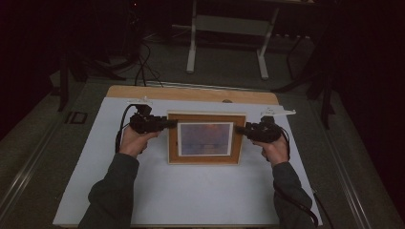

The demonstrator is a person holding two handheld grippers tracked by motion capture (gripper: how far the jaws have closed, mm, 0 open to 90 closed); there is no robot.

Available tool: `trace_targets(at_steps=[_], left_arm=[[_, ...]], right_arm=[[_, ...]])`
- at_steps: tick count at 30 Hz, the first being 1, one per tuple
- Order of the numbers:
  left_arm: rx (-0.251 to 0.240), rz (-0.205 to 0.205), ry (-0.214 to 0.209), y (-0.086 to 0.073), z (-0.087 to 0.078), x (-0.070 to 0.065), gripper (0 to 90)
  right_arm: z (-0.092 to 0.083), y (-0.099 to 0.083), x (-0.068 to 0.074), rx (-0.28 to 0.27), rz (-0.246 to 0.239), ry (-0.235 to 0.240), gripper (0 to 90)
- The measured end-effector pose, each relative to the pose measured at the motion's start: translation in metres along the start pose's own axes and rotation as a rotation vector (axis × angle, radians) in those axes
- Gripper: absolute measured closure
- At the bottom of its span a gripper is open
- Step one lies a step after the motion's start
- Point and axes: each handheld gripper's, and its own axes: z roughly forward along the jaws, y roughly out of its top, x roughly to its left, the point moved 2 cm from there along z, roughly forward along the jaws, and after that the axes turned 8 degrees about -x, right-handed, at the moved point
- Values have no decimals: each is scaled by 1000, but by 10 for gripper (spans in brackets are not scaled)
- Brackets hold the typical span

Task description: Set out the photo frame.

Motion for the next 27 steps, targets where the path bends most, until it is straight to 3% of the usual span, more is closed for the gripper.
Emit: trace_targets(at_steps=[6,12,14,19,24,25,26,27], left_arm=[[-11,2,10,0,-5,0,524],[-10,31,30,0,-15,-2,514],[-6,56,61,-1,-23,-2,513],[-12,55,105,-5,-36,1,509],[7,61,233,-19,-55,5,504],[7,61,233,-19,-55,5,500],[42,72,332,-30,-59,6,492],[42,72,332,-30,-59,6,487]], right_arm=[[-3,-5,-1,26,-4,10,484],[-10,-5,-1,34,-4,10,472],[-14,-5,-1,41,-10,12,473],[-21,-5,0,48,-4,13,506],[-32,-13,-3,83,-2,-29,543],[-32,-13,-3,83,-2,-29,543],[-35,-18,-4,109,-1,-56,537],[-35,-18,-4,109,-1,-56,537]])
